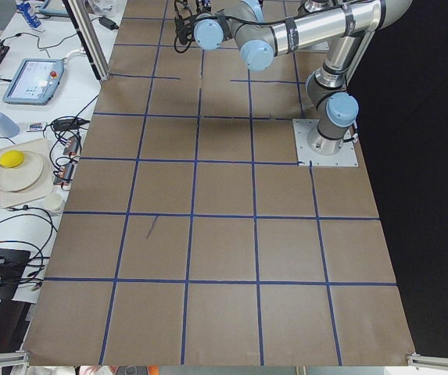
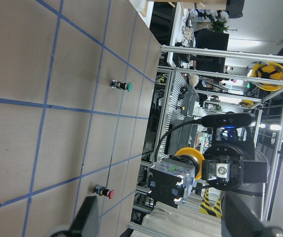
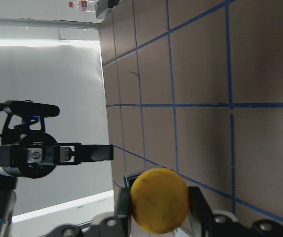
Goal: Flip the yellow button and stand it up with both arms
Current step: 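Carry the button with the right gripper and lower it cap-up onto the table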
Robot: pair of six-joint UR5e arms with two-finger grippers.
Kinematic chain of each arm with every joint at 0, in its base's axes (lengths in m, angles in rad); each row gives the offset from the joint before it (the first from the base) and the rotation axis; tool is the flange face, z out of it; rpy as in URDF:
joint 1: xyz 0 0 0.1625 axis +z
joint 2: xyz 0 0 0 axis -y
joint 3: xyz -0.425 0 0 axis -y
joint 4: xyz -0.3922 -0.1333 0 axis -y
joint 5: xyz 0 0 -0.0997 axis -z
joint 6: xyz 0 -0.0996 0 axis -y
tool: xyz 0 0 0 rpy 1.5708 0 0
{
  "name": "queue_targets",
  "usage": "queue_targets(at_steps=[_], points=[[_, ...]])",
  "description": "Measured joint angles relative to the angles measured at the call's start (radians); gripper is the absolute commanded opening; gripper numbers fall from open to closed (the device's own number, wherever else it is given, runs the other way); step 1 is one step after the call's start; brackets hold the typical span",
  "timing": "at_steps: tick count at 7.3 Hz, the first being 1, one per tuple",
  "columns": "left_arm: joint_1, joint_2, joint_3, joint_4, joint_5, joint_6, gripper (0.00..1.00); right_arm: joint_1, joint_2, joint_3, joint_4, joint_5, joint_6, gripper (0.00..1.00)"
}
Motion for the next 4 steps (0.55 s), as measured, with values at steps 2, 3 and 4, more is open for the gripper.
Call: queue_targets(at_steps=[2,3,4], points=[[0.001,-0.036,0.076,0.029,0.272,-0.019,0.95,0.011,-0.001,0.021,-0.004,-0.206,-0.243,0.33],[-0.001,-0.062,0.123,0.041,0.41,-0.025,0.96,0.014,-0.002,0.039,-0.001,-0.339,-0.396,0.32],[-0.011,-0.09,0.162,0.054,0.514,-0.028,0.97,0.014,-0.001,0.061,0.001,-0.492,-0.571,0.31]])
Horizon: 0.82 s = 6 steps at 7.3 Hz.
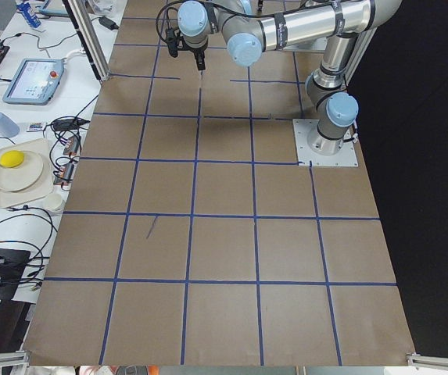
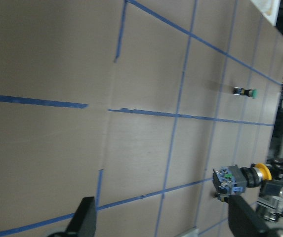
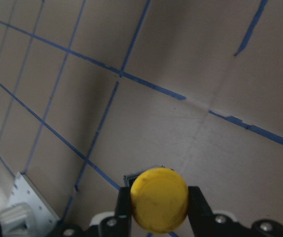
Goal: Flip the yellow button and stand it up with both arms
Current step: 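Carry the button with the right gripper and lower it cap-up onto the table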
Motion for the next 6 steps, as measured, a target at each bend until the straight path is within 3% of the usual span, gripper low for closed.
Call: queue_targets(at_steps=[2,4,6], points=[[-0.078,-0.052,0.037,0.078,0.214,0.003,0.98,-0.01,0.002,0.036,-0.006,-0.221,-0.329,0.3],[-0.187,-0.094,0.032,0.171,0.407,0.004,0.99,-0.065,0.002,0.045,-0.011,-0.352,-0.65,0.3],[-0.249,-0.092,0.014,0.215,0.473,-0.004,0.99,-0.188,0.005,0.052,-0.002,-0.426,-1.045,0.3]])
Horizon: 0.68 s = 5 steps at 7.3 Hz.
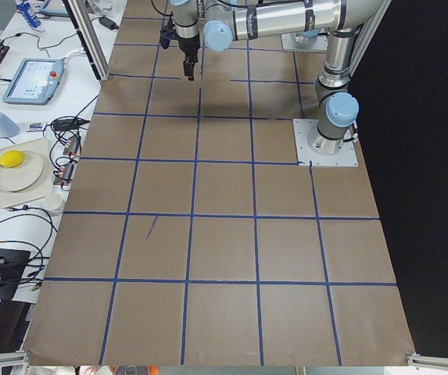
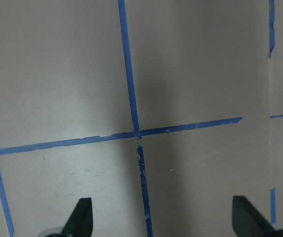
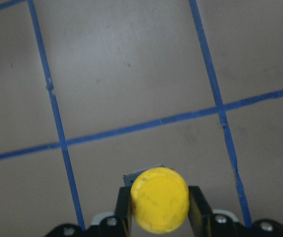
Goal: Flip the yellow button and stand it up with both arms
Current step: 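Carry the button with the right gripper and lower it cap-up onto the table, then set the button upright on its base and open the right gripper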
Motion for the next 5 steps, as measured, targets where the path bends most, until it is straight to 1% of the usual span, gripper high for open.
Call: queue_targets(at_steps=[2,3,4,5], points=[[-0.035,0.029,-0.009,0.0,0.054,0.002,0.99,-0.121,0.001,0.033,-0.003,-0.055,-0.391,0.3],[-0.02,0.04,0.001,-0.023,0.089,0.004,0.99,-0.179,0.006,0.043,-0.006,-0.076,-0.6,0.3],[0.004,0.046,0.017,-0.054,0.096,0.002,0.99,-0.234,0.013,0.047,-0.009,-0.085,-0.817,0.3],[0.02,0.053,0.034,-0.081,0.078,-0.006,0.99,-0.28,0.022,0.046,-0.024,-0.089,-1.024,0.29]])
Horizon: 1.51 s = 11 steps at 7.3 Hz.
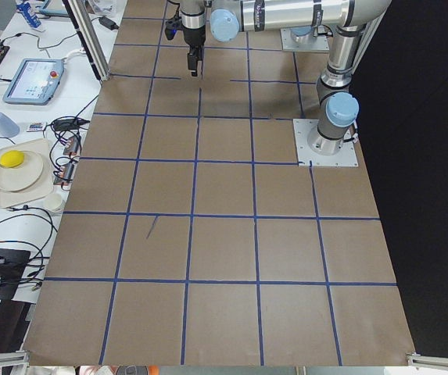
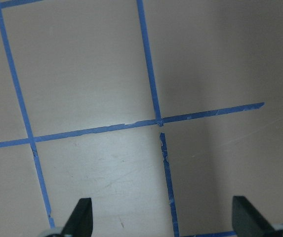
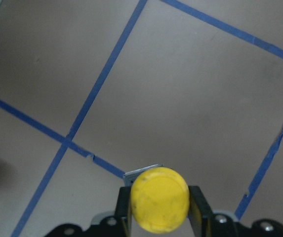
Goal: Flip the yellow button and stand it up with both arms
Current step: 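Set the button upright on its base and open the right gripper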
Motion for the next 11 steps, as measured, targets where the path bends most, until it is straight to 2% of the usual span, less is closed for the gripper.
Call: queue_targets(at_steps=[2,3,6,7,8,9,11], points=[[0.013,0.022,0.016,-0.054,-0.073,-0.057,1.0,-0.052,0.047,0.001,-0.111,-0.031,-0.372,0.29],[0.018,0.024,0.017,-0.069,-0.092,-0.07,1.0,-0.084,0.073,0.001,-0.142,-0.066,-0.497,0.29],[0.019,0.027,0.016,-0.083,-0.065,-0.069,1.0,-0.191,0.141,-0.007,-0.15,-0.085,-0.685,0.29],[0.018,0.024,0.016,-0.082,-0.063,-0.068,1.0,-0.207,0.161,-0.016,-0.149,-0.076,-0.713,0.33],[0.018,0.021,0.018,-0.082,-0.062,-0.068,1.0,-0.214,0.177,-0.027,-0.149,-0.071,-0.728,0.41],[0.018,0.019,0.018,-0.082,-0.054,-0.068,1.0,-0.216,0.197,-0.033,-0.15,-0.067,-0.733,0.99],[0.017,0.018,0.018,-0.076,-0.041,-0.068,1.0,-0.217,0.231,-0.033,-0.157,-0.062,-0.737,1.0]])
